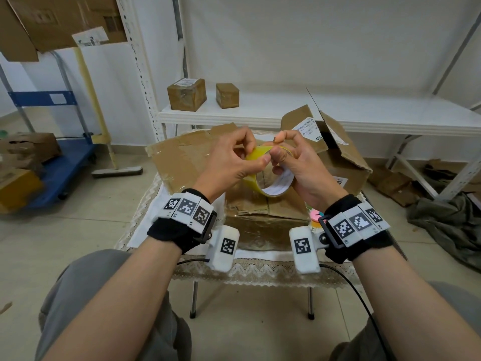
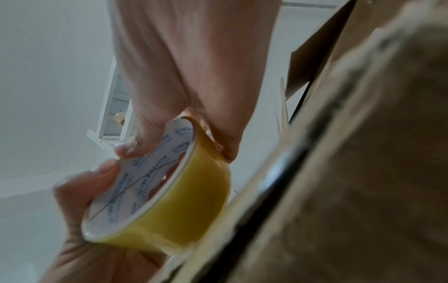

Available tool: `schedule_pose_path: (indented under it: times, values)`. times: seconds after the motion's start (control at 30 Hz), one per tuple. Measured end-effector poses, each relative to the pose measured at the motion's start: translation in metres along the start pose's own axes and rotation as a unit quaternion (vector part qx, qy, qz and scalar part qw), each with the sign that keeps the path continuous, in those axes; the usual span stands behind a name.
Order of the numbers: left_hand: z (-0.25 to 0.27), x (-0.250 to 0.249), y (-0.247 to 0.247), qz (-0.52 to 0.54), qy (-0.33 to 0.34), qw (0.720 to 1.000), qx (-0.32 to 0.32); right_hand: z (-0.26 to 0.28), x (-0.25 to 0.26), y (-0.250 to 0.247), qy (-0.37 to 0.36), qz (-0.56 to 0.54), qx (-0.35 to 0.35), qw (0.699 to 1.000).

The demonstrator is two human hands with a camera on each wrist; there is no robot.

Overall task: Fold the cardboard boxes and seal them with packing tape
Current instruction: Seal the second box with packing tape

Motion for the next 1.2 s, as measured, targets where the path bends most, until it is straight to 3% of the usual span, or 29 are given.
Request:
schedule_pose_path:
  times: [0.67,0.87,1.07,1.2]
  values:
    - [0.006,0.0,0.003,-0.001,0.008,0.999,-0.036,0.0,0.005,0.0,-0.011,0.003,-0.018,1.0]
    - [0.002,-0.003,-0.004,0.002,0.014,0.999,0.037,0.001,0.011,-0.005,-0.004,-0.01,-0.02,1.0]
    - [-0.003,-0.003,-0.018,-0.009,0.058,0.998,0.007,0.002,0.015,-0.008,0.001,0.019,-0.016,1.0]
    - [-0.006,-0.005,-0.024,-0.071,0.067,0.994,0.044,0.002,0.015,-0.008,0.01,0.052,0.0,0.999]
Point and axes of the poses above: each hand's wrist, its own z-axis away from the middle knuckle, its own y-axis out of the palm, x = y × z, the point moved 1 cm from there along -z, towards the middle knuckle, and after that the axes turned 9 degrees about -x, right-handed, at the moved point
